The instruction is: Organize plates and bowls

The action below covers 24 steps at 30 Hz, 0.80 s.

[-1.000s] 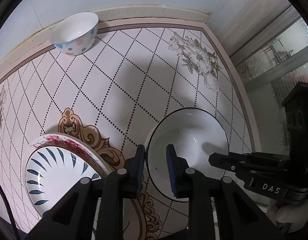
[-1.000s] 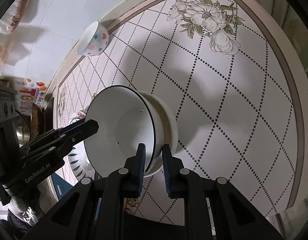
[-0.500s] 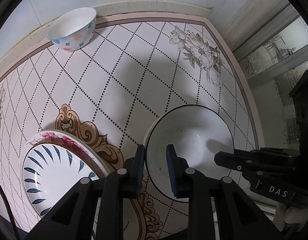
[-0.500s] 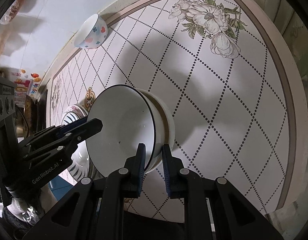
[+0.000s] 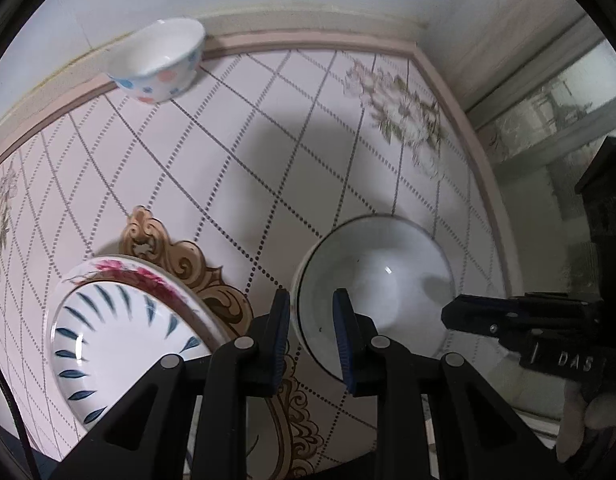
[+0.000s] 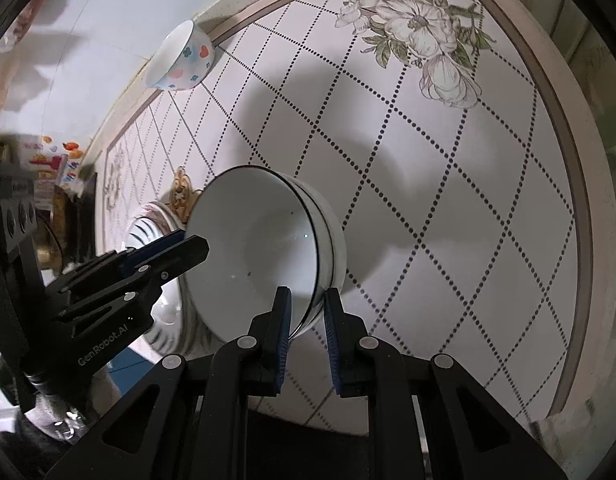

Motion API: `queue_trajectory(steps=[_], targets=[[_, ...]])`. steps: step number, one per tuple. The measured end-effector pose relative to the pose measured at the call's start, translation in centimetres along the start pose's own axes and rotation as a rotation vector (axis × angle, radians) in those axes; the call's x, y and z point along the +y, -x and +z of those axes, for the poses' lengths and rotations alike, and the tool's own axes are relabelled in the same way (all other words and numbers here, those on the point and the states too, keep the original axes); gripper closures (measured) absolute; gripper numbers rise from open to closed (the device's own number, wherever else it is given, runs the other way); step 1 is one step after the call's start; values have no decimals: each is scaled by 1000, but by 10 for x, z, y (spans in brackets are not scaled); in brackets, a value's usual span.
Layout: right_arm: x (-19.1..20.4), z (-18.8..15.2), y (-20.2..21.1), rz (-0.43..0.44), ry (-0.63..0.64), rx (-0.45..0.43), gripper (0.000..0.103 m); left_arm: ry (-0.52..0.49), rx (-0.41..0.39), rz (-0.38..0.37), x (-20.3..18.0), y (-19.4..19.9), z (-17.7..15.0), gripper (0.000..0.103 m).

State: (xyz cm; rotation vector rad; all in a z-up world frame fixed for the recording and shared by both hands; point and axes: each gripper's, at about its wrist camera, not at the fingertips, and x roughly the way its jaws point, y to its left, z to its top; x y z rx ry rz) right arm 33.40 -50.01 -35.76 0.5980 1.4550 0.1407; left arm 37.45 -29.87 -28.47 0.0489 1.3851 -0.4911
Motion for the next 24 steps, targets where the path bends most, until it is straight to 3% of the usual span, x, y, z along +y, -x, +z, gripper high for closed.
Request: queue_trajectory(steps=[3,5,6,7,11,15,22,24], targets=[[6,9,22,24,8,-19,83,47,-62,-25,10,28,13,80],[14,22,36,50,11,-44,70,92,-97,-17,27,38,32,72],[21,36,42,71,10,-61,56,110,-104,-13,35,38,41,72],[26,47,45,91,15,-71,48,149,-106,-3,51,35,55,72],[61,116,33,153,61,-114,47,328,-105,-5,119,16,98,72],[98,189,-3,141,86,-145,47,458,-106,-8,178,-2,135,72],[136,268,-67,57,118,-110,48,506,-75,-14,219,-36,181,72],[136,279,-85,35,111,-89,55,495,-55,-12,222,-50,190,73]])
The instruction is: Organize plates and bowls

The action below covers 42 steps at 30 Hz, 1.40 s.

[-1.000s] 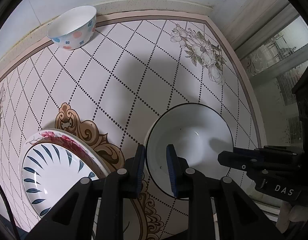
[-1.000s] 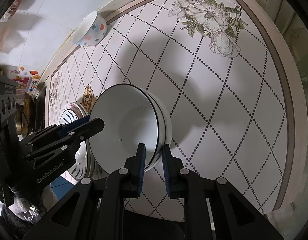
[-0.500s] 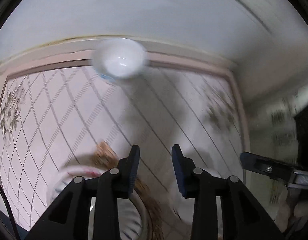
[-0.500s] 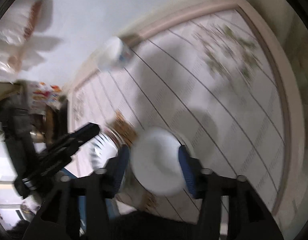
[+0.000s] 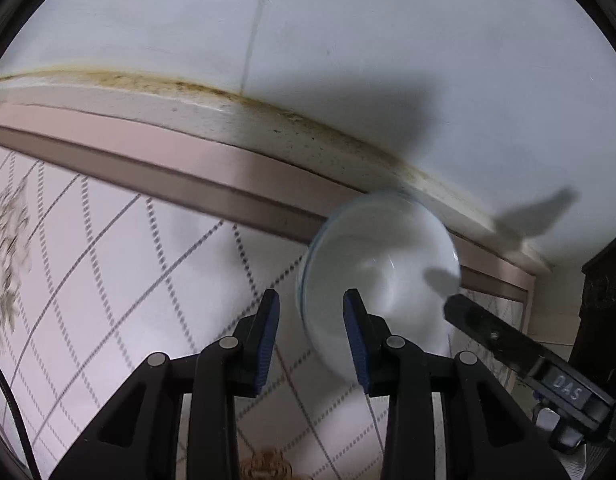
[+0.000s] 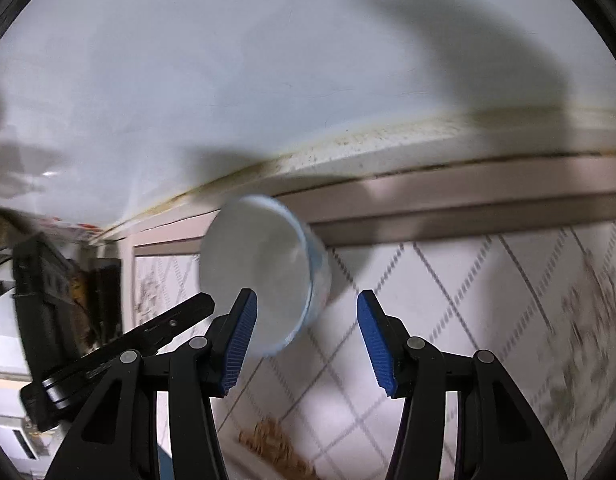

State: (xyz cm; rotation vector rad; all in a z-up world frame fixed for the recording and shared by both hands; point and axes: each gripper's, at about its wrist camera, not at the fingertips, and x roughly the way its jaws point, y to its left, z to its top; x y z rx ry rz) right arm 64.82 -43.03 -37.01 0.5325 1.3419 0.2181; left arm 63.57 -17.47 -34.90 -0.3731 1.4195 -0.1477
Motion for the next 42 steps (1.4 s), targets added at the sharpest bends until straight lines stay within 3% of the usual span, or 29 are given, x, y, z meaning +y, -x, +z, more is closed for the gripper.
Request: queue_trajectory(steps=[2,3,6,9,15,22,33,42], targets=[[-4,6,-12,0,-14,22,69,-19,-7,2,-5,-4,1,75],[-5,7,-15,-1,-18,27,82,-28,-19,-2,-7,-5,0,78],[-9,9,-21,27,-21,25,90,-60,-37,9,-14,-6,-2,80],[-7,7,-19,-1,-4,13,91,-70,-48,12,-18,-4,-10,81],[-8,-7,-6,22,-17,16,91,-79,-81,9,-21,14,-27,81],[-7,-42,42,28,18,-14,90,-156,-109,-18,-42,55,-69,81],[-20,-149,145,9,2,-86,90,-313,-122,-86,-85,108,-164,81],[-51,-234,187,-2,-62,-108,90,-392,-77,-112,-103,112,-224,81]])
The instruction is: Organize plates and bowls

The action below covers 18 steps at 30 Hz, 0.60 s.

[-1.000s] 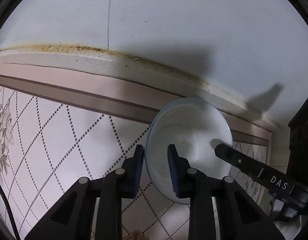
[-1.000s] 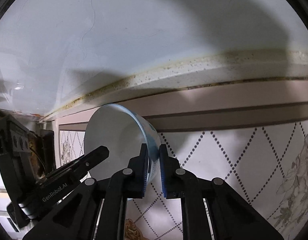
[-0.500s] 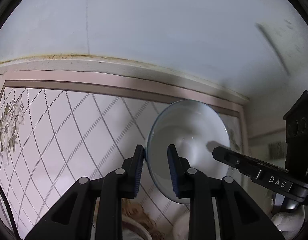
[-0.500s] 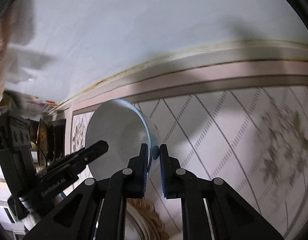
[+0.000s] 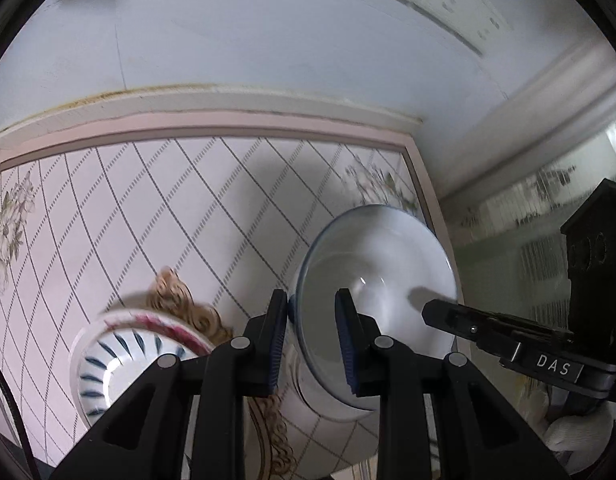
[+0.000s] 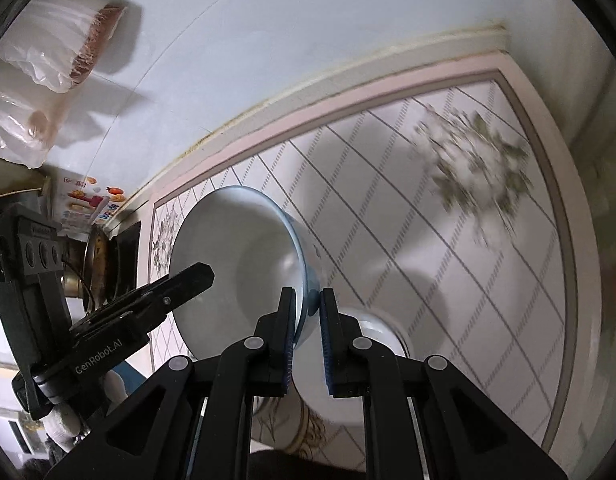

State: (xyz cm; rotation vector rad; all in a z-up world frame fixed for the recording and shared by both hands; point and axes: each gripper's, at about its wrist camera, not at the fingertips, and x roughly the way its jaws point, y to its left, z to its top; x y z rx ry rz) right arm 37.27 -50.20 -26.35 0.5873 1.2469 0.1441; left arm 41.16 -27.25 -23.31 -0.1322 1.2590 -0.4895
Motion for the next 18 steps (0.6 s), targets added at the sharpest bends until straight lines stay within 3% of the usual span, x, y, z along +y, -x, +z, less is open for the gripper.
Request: queue_trajectory(steps=[8,18], targets=[[-26,-40,-2,-29,-33,23,89,-30,68,13,-17,-23,-39,81],[-51,-55,-28,-56,-55,67,90,-55,124,67,-21,-55,-59,81]])
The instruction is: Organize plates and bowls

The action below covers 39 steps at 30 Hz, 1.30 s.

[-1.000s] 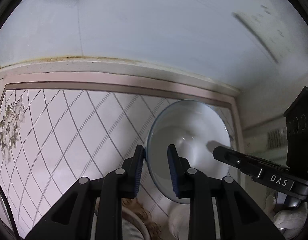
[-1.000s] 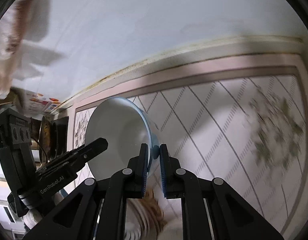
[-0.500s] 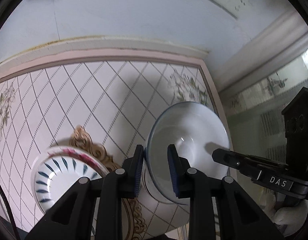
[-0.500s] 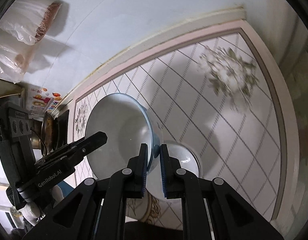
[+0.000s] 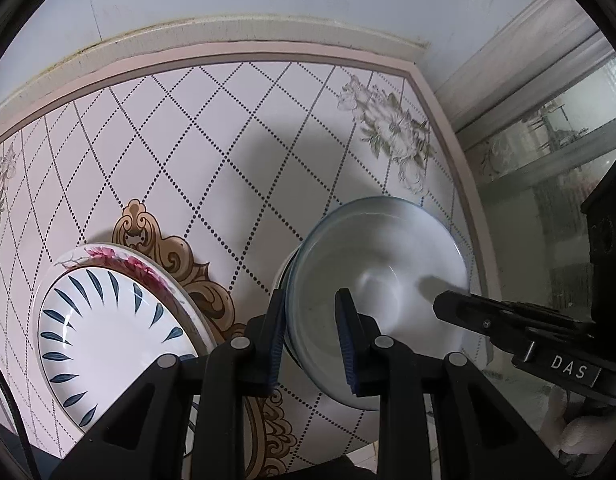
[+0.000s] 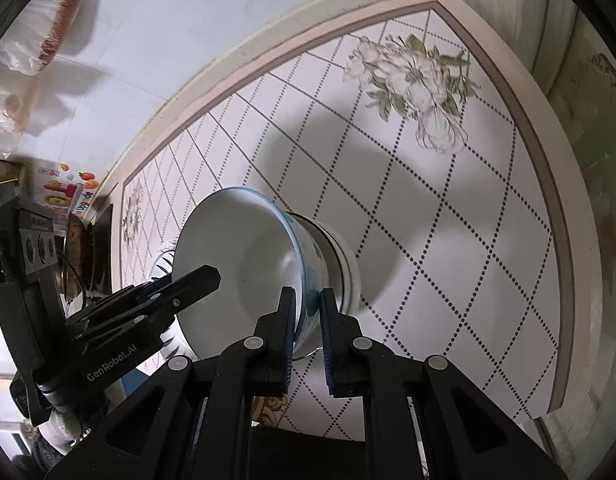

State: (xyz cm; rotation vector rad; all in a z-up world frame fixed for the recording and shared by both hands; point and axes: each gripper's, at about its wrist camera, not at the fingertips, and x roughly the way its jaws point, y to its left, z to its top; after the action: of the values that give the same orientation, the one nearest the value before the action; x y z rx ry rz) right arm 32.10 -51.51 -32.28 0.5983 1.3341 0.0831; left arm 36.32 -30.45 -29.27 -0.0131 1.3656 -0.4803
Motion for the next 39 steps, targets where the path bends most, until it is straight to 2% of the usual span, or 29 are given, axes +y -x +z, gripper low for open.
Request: queue_trajectory(steps=[14,20,21,23,25,27,29,30,31,33,39], targets=[[-5,0,-17,-21,12,18,90,-30,11,50,-1,-10,-1,81],[3,-3,-6,-47,19,1,89,-57,10,92,-6,7,-2,80],[6,-4,-2,-62,27,-4,86,-62,-1,95,-6,13,-2,80],[12,-8,7,-85,42,-23,72,-81,-25,87,-9,30,-5,80],[19,-16,20,-119,63,-44,50,-92,-39,74,-10,43,-8,73],[25,-25,31,-135,79,-61,43,-103,-58,61,-11,60,-13,72],[32,-34,43,-160,95,-80,38,-108,-68,44,-10,72,-18,55],[35,-38,49,-167,104,-90,33,-112,-78,44,-9,79,-21,33],[38,-41,54,-173,110,-102,28,-117,-84,43,-9,82,-22,19],[45,-48,67,-186,119,-126,19,-125,-99,40,-10,92,-28,17],[61,-62,96,-184,136,-170,12,-130,-120,-1,-12,115,-40,13]])
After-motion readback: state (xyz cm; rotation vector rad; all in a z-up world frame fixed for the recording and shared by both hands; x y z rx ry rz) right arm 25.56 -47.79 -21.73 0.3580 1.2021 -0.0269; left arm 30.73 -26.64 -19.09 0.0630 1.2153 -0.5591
